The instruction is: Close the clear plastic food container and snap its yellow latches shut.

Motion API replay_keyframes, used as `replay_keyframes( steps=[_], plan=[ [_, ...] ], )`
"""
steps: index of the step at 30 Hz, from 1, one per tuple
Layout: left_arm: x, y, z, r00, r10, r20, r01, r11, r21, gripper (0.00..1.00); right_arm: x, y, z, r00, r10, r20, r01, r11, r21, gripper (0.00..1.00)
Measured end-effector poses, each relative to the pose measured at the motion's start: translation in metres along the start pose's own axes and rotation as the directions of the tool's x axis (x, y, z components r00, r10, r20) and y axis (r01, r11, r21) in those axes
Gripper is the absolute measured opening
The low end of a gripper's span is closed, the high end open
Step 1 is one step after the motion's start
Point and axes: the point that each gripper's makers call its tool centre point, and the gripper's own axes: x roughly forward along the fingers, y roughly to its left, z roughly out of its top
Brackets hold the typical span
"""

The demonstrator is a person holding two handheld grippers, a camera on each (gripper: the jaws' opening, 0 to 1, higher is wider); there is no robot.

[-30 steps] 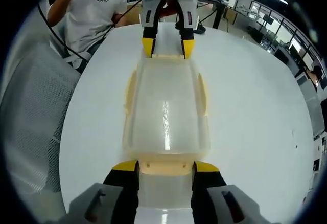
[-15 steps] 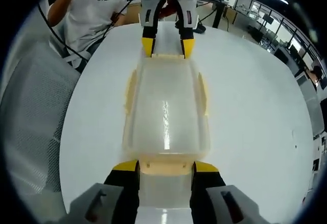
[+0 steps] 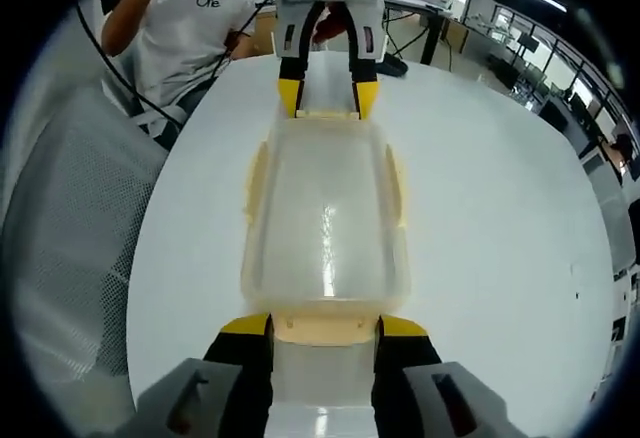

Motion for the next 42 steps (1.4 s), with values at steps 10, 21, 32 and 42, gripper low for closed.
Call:
replay_keyframes(
  steps=[10,21,32,42],
  plan=[
    [-0.023,-0.007,0.009,1.000,0.015,-0.020,-0.015,1.000,0.012,0.36,-0.021,0.006,0.012,1.000,0.012,0.023,-0.012,1.000,-0.011,0.35],
    [-0.043,-0.016,0.024,0.999,0.023,-0.029,-0.023,1.000,0.001,0.36,-0.045,0.015,0.019,0.999,0.018,0.040,-0.018,1.000,-0.017,0.35],
    [-0.060,-0.020,0.048,0.999,0.037,-0.034,-0.037,0.999,-0.007,0.36,-0.071,0.018,0.015,0.999,0.010,0.040,-0.009,1.000,-0.030,0.35],
    [-0.064,-0.020,0.079,0.998,0.047,-0.037,-0.046,0.999,0.003,0.36,-0.098,0.023,-0.002,0.999,-0.007,0.032,0.008,1.000,-0.026,0.35]
  ],
)
